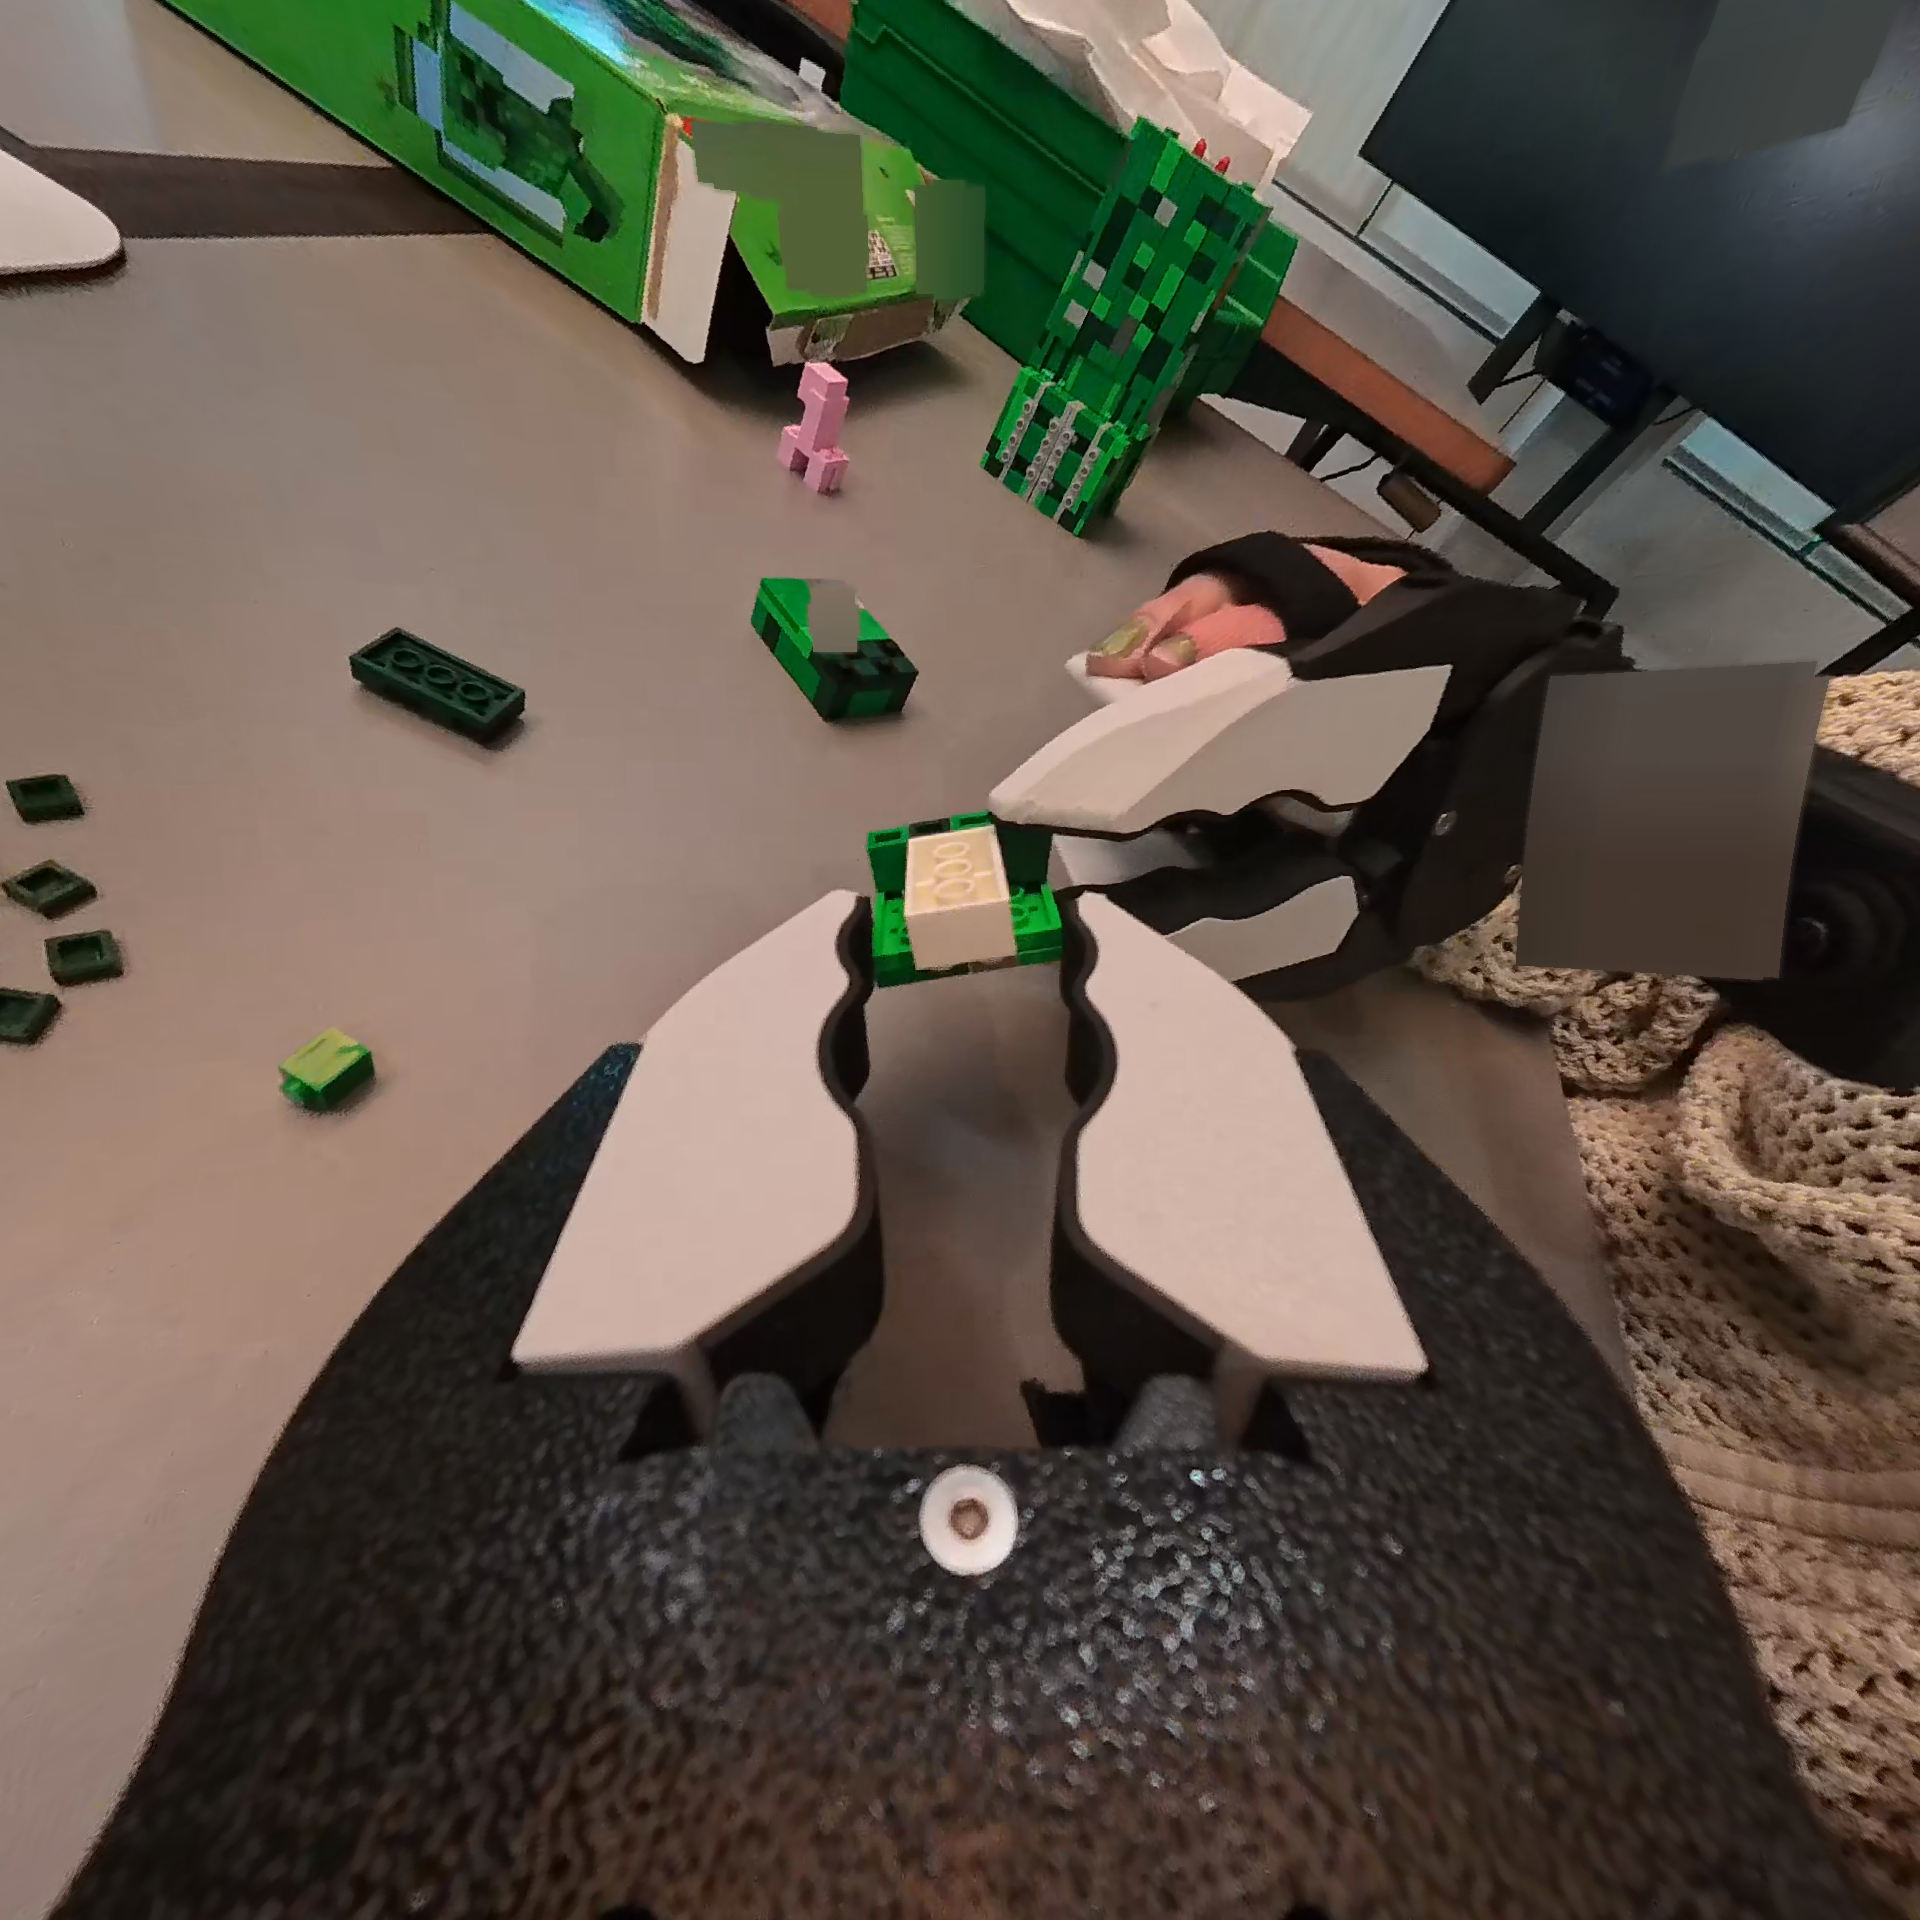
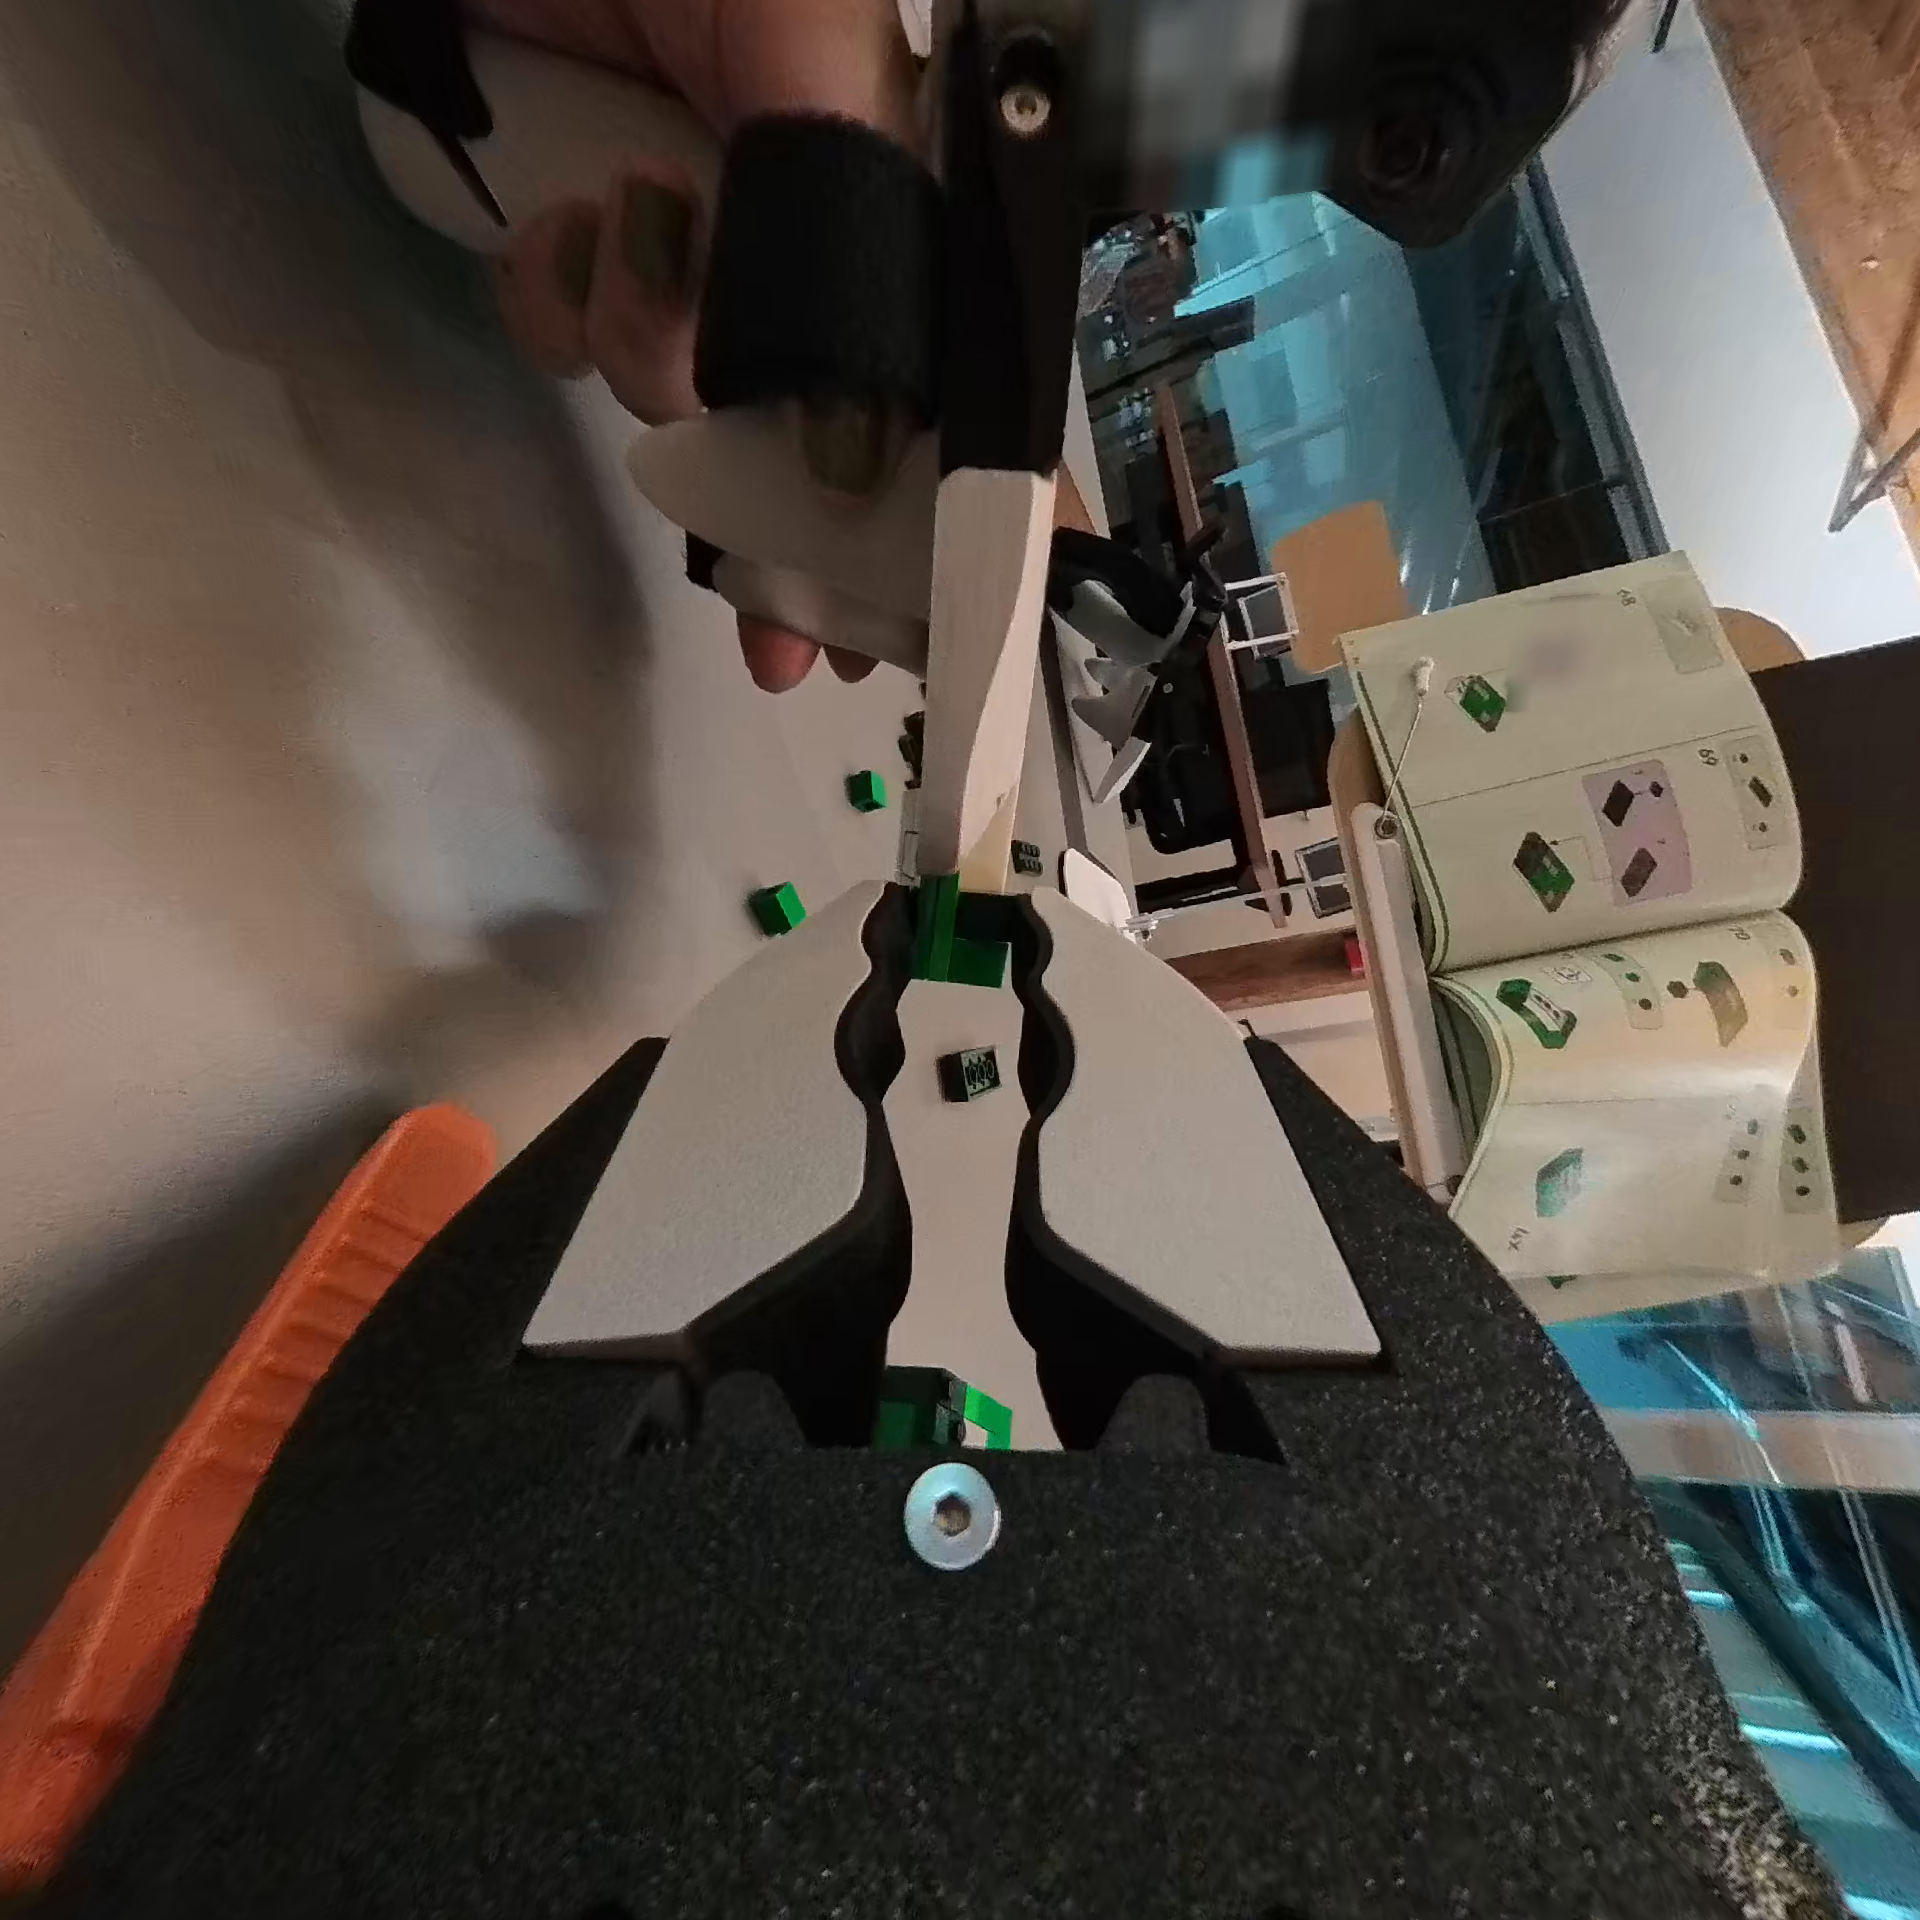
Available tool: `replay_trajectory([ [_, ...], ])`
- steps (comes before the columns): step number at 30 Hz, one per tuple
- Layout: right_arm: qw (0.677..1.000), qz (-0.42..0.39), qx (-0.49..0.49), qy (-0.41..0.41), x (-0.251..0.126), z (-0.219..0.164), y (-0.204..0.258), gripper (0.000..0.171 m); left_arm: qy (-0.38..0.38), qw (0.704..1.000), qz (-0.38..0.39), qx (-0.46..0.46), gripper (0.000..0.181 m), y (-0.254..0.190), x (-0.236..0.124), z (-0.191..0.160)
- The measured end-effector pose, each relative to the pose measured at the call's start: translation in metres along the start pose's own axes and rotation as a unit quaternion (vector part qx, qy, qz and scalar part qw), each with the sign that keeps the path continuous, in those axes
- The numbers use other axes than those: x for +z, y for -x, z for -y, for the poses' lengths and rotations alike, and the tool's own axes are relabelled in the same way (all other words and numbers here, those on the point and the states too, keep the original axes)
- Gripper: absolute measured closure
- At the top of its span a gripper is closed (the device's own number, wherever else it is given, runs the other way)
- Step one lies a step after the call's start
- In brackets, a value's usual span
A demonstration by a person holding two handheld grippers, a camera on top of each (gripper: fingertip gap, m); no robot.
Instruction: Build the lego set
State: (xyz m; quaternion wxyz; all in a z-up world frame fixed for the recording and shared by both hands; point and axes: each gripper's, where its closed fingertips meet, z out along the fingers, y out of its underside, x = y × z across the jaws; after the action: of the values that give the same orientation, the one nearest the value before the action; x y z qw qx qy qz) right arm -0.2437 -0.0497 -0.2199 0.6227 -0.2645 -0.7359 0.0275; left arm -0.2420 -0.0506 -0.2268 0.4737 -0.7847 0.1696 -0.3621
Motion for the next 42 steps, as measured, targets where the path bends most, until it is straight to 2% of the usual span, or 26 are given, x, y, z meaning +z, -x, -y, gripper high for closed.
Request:
replay_trajectory([
  [10, 1.000, 0.012, 0.012, -0.001, 0.001, 0.000, 0.003, 0.152, 0.006, 1.000, 0.007, 0.011, 0.146, 0.001, 0.001, -0.002],
  [16, 1.000, -0.014, -0.018, -0.007, 0.000, 0.001, 0.001, 0.152, 0.002, 1.000, 0.008, 0.022, 0.146, 0.001, 0.001, 0.000],
  [25, 1.000, 0.001, 0.002, -0.017, -0.003, -0.002, 0.002, 0.129, -0.020, 0.999, 0.018, 0.019, 0.146, 0.006, -0.003, 0.006],
  [28, 0.999, 0.015, 0.035, -0.015, -0.006, -0.012, 0.000, 0.125, -0.043, 0.998, 0.031, 0.034, 0.146, 0.009, -0.007, 0.013],
  [31, 0.985, 0.031, 0.167, -0.026, -0.009, -0.022, -0.012, 0.130, -0.067, 0.994, 0.051, 0.064, 0.146, 0.011, -0.012, 0.021],
  [33, 0.954, 0.035, 0.289, -0.068, -0.016, -0.020, -0.030, 0.137, -0.079, 0.991, 0.069, 0.088, 0.146, 0.013, -0.014, 0.026],
  [35, 0.893, 0.068, 0.431, -0.110, -0.021, -0.016, -0.045, 0.136, -0.092, 0.986, 0.081, 0.111, 0.146, 0.012, -0.016, 0.030],
  [37, 0.801, 0.125, 0.571, -0.128, -0.021, -0.013, -0.050, 0.133, -0.105, 0.981, 0.089, 0.137, 0.146, 0.009, -0.016, 0.035],
  [39, 0.703, 0.168, 0.677, -0.139, -0.018, -0.009, -0.051, 0.136, -0.123, 0.975, 0.091, 0.161, 0.146, 0.002, -0.015, 0.039],
  [40, 0.663, 0.174, 0.714, -0.142, -0.017, -0.008, -0.053, 0.141, -0.128, 0.971, 0.096, 0.177, 0.146, 0.000, -0.014, 0.040],
  [42, 0.606, 0.189, 0.760, -0.141, -0.014, -0.007, -0.050, 0.136, -0.127, 0.963, 0.115, 0.209, 0.146, -0.001, -0.013, 0.040],
])
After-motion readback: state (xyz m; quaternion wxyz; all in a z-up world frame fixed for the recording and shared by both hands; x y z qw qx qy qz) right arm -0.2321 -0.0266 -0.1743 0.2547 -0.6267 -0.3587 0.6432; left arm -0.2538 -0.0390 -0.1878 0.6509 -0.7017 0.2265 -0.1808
